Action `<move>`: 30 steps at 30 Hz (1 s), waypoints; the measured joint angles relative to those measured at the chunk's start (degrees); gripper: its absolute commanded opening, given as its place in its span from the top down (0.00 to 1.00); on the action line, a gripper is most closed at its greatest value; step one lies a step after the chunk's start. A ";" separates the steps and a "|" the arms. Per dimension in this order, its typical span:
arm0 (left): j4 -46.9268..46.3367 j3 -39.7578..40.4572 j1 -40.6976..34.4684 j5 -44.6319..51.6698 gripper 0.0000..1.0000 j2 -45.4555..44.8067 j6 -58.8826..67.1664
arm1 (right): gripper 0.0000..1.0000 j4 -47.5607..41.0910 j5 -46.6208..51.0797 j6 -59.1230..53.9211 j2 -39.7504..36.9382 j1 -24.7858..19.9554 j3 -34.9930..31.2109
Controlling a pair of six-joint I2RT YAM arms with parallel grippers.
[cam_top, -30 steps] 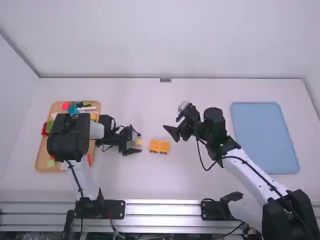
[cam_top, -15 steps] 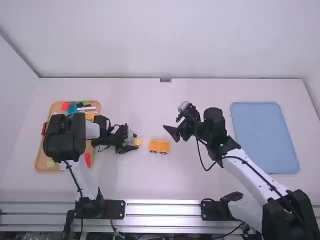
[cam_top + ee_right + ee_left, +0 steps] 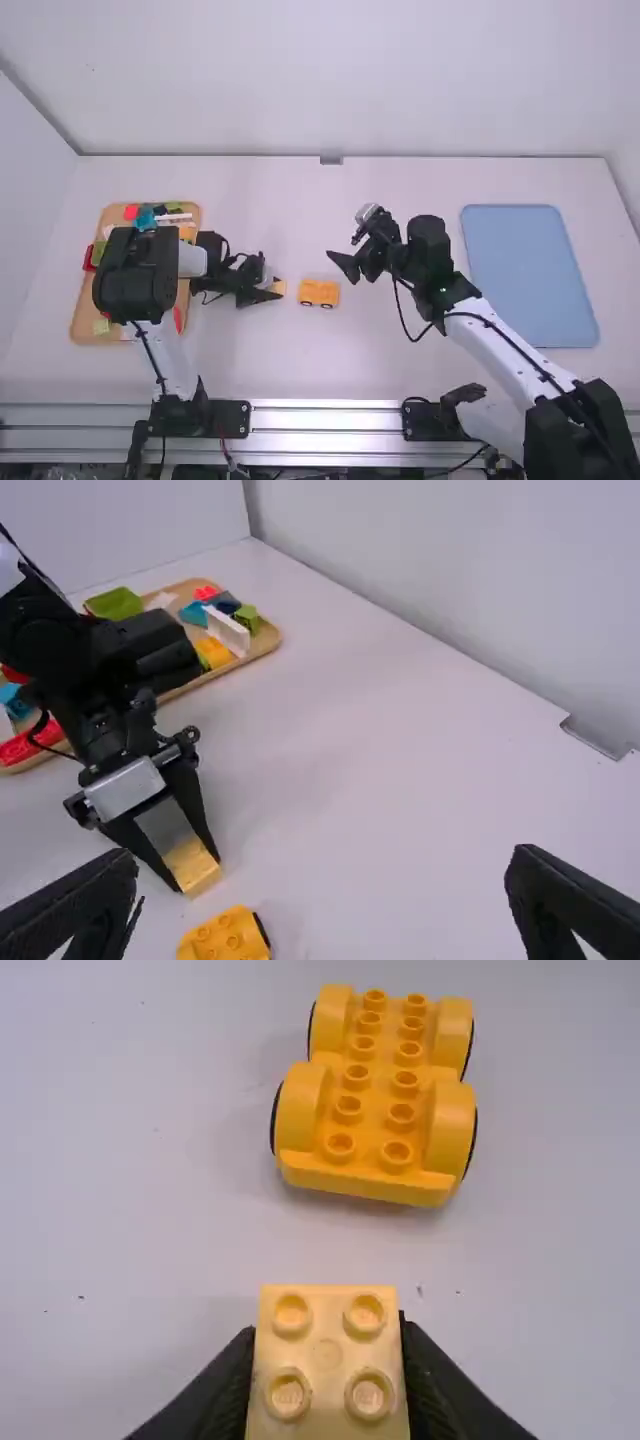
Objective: Assemble lego blocks to make yellow taxi
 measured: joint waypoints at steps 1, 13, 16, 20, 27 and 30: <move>-0.22 0.00 0.09 0.00 0.45 0.00 0.02 | 0.02 -0.02 0.02 0.00 0.00 0.00 0.00; -1.01 0.07 0.24 -0.35 0.46 -0.02 1.14 | 0.02 -0.07 0.02 0.04 0.00 0.00 0.02; -1.07 0.07 0.26 -0.90 0.47 -0.33 1.16 | 0.02 -0.07 0.02 0.07 0.00 0.00 0.00; -0.50 0.09 0.31 -1.33 0.65 -0.50 1.16 | 0.02 -0.07 0.02 0.11 0.00 0.00 0.00; -2.27 0.87 0.35 -1.86 0.78 -0.52 1.18 | 0.02 -0.07 0.02 -0.07 0.00 0.00 0.00; -5.55 2.08 0.35 -2.47 0.77 -0.52 1.11 | 0.02 -0.46 0.00 -0.11 0.00 0.00 0.00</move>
